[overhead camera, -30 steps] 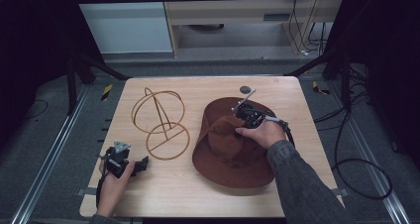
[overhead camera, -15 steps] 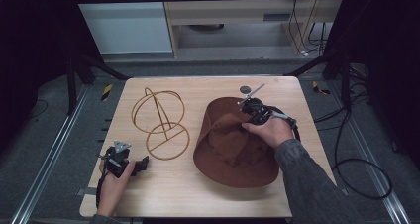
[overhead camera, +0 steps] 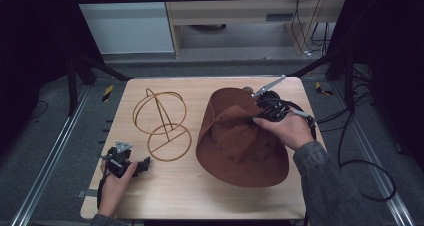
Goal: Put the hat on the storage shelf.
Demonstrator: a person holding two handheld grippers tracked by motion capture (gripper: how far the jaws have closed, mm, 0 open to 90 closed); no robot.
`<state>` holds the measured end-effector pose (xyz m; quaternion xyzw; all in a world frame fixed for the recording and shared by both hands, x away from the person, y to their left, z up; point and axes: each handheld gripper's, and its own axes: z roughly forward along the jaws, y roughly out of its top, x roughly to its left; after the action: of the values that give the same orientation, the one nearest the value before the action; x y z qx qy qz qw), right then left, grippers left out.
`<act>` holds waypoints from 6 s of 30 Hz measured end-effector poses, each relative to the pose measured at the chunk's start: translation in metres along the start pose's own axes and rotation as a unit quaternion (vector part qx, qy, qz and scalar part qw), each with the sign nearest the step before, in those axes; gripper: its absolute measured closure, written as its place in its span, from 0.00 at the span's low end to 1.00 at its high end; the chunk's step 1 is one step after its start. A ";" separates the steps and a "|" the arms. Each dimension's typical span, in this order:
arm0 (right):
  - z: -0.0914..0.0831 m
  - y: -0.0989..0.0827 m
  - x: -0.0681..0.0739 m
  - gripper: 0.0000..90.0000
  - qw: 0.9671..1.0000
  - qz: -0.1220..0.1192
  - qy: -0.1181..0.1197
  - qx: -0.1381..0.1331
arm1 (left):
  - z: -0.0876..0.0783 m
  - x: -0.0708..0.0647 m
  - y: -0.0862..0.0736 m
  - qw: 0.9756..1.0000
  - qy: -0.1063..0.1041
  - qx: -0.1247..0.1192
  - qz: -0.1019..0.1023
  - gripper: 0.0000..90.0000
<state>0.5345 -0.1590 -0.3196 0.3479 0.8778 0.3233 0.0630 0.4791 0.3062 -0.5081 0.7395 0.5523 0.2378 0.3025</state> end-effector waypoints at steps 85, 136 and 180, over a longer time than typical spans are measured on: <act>-0.021 0.177 0.121 0.99 0.981 -0.095 -0.003 -0.171 | 0.003 -0.001 0.003 1.000 -0.004 0.001 0.005 0.00; 0.032 0.212 0.140 0.99 0.983 -0.101 0.032 -0.152 | 0.003 -0.001 0.003 1.000 -0.004 0.002 0.006 0.00; 0.074 0.207 0.135 0.93 0.987 -0.092 0.050 -0.120 | 0.003 -0.002 0.003 1.000 -0.003 0.002 0.005 0.00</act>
<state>0.5762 0.0816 -0.2353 0.2386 0.8629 0.4363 0.0902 0.4825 0.3033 -0.5078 0.7431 0.5486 0.2363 0.3016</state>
